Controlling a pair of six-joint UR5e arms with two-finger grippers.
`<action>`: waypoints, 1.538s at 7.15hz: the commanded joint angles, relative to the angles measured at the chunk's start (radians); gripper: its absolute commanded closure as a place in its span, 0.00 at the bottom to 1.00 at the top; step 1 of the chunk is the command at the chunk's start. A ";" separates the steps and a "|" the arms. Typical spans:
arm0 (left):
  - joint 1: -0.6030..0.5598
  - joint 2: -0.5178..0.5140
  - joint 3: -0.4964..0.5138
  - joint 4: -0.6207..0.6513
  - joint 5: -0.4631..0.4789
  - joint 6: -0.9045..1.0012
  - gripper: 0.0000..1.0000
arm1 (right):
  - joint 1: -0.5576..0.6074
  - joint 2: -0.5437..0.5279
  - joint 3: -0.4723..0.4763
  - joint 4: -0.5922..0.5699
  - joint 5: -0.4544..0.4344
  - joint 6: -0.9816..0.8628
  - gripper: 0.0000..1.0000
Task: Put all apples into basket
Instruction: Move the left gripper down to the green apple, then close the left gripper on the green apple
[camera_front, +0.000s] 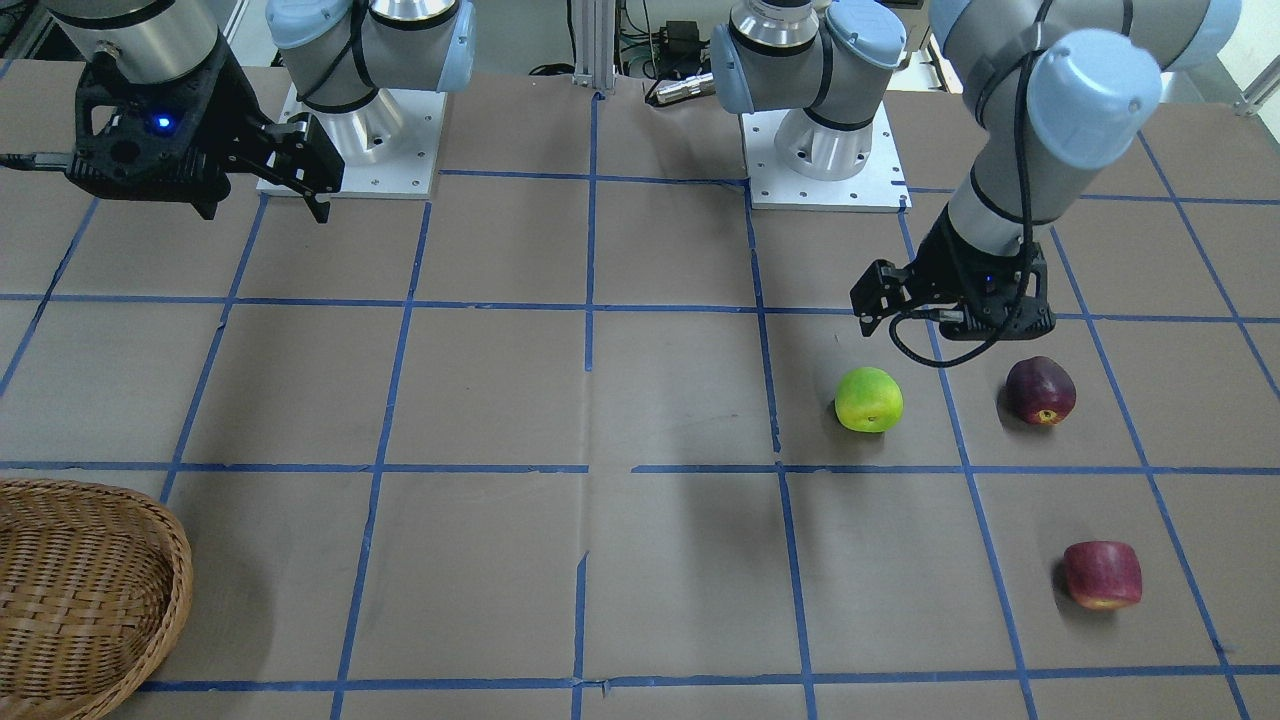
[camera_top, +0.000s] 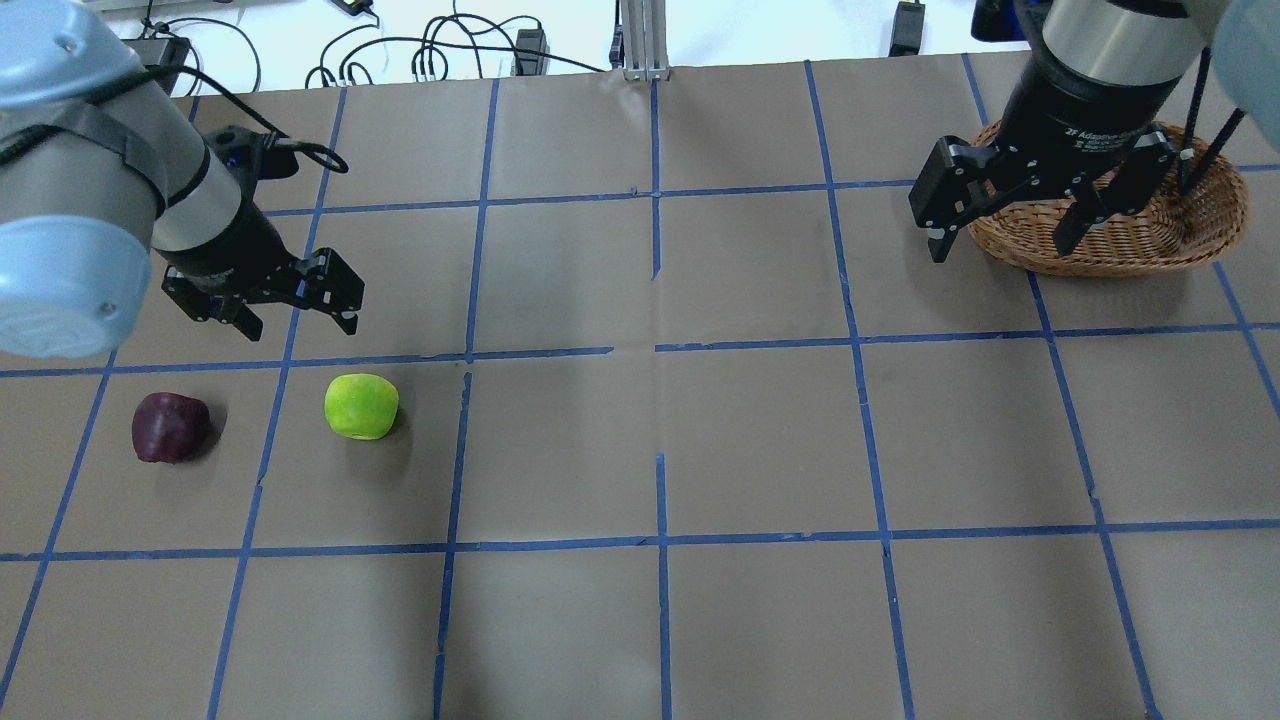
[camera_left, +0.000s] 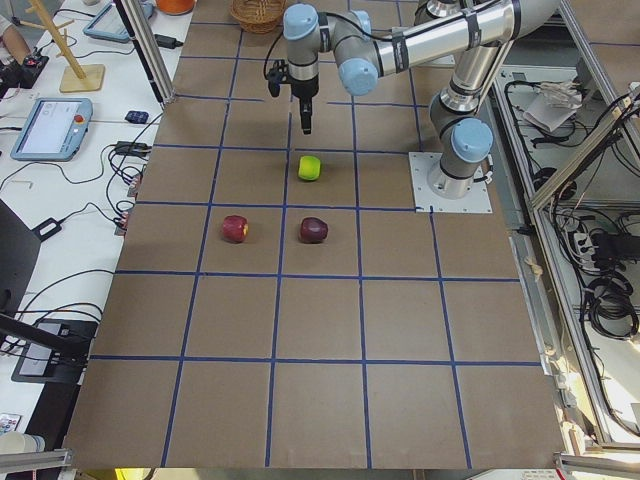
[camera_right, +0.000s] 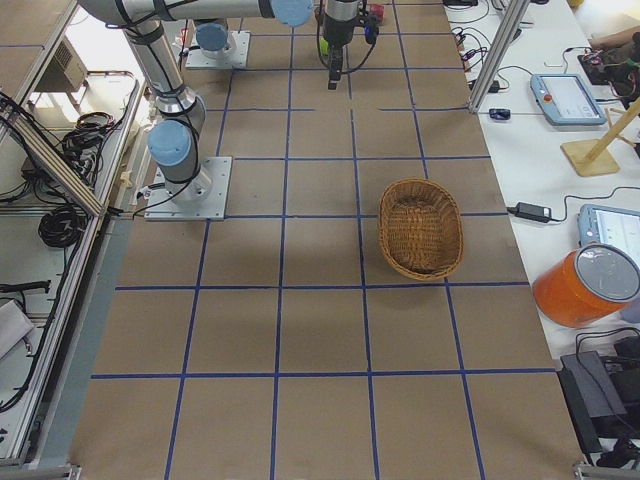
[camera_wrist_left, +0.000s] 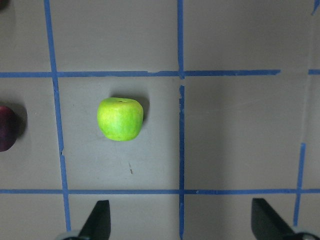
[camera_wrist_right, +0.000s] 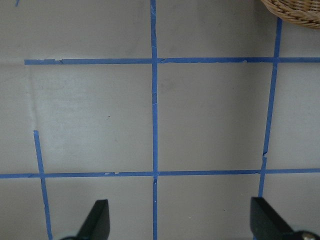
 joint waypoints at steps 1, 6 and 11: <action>0.017 -0.094 -0.161 0.278 -0.009 0.017 0.00 | 0.000 -0.001 0.000 0.008 -0.004 0.001 0.00; 0.016 -0.225 -0.173 0.303 0.000 0.066 0.03 | -0.002 0.003 0.008 -0.013 -0.002 0.007 0.00; -0.098 -0.242 -0.067 0.293 -0.148 -0.250 0.75 | -0.002 0.005 0.031 -0.015 -0.001 0.003 0.00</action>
